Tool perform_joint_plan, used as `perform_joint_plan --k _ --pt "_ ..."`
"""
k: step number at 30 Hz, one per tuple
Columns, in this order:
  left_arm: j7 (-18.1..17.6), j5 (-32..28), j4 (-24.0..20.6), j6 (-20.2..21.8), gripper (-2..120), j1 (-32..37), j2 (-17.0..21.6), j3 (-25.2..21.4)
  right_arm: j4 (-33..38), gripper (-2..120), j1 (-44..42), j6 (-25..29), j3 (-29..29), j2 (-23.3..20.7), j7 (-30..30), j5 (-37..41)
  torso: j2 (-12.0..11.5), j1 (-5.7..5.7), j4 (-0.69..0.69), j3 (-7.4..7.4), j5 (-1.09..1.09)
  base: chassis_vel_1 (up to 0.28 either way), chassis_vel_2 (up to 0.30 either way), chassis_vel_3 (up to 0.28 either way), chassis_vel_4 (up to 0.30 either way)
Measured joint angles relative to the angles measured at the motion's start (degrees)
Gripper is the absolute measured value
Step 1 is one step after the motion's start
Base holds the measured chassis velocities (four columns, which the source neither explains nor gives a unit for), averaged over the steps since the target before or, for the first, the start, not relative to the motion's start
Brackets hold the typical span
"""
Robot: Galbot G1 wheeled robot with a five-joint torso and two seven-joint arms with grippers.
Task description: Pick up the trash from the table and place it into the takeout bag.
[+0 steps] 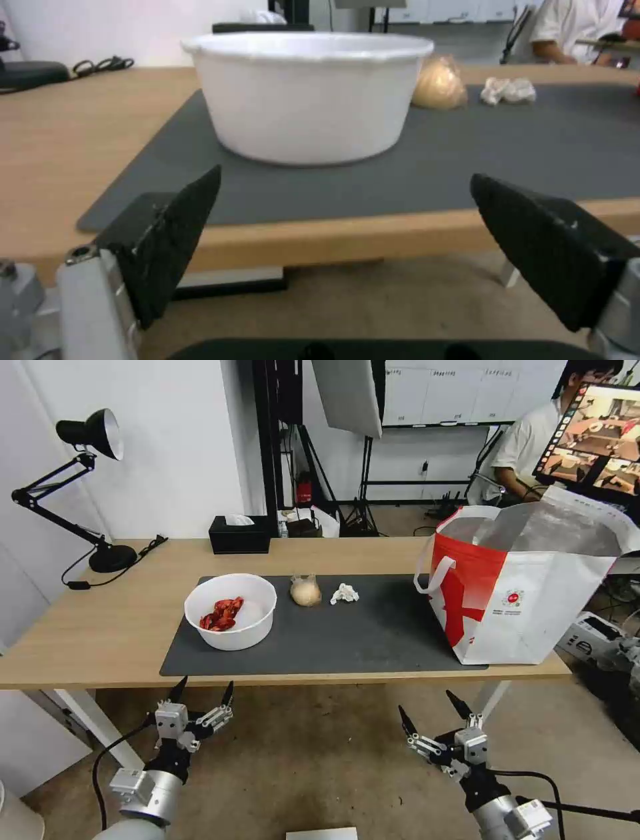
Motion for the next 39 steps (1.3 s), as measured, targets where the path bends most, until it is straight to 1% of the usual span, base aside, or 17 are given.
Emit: perform_joint_plan --k 9,15,27,39 --pt "-0.01 0.30 0.05 -0.31 100 1.37 -0.19 -0.65 0.00 100 0.25 -0.33 0.09 -0.17 0.16 0.12 0.00 0.00 0.00 0.00 0.01 0.000 0.000 0.000 0.000" --pt "0.09 0.27 0.57 -1.37 100 1.89 -0.88 -0.53 -0.52 100 0.43 -0.58 -0.16 -0.25 0.11 0.10 0.00 0.00 0.00 0.00 0.01 0.000 0.000 0.000 0.000" --pt "0.18 0.44 1.47 -1.46 100 0.44 -1.00 1.16 -1.02 100 0.58 -0.56 -0.28 -0.52 -0.04 0.14 0.00 0.00 0.00 0.00 0.00 0.000 0.000 0.000 0.000" --pt "0.13 0.44 1.98 -1.34 100 -0.12 -0.88 1.52 -1.41 100 0.93 -0.56 -0.70 -0.59 -0.08 0.13 0.00 0.00 0.00 0.00 0.01 0.000 0.000 0.000 0.000"
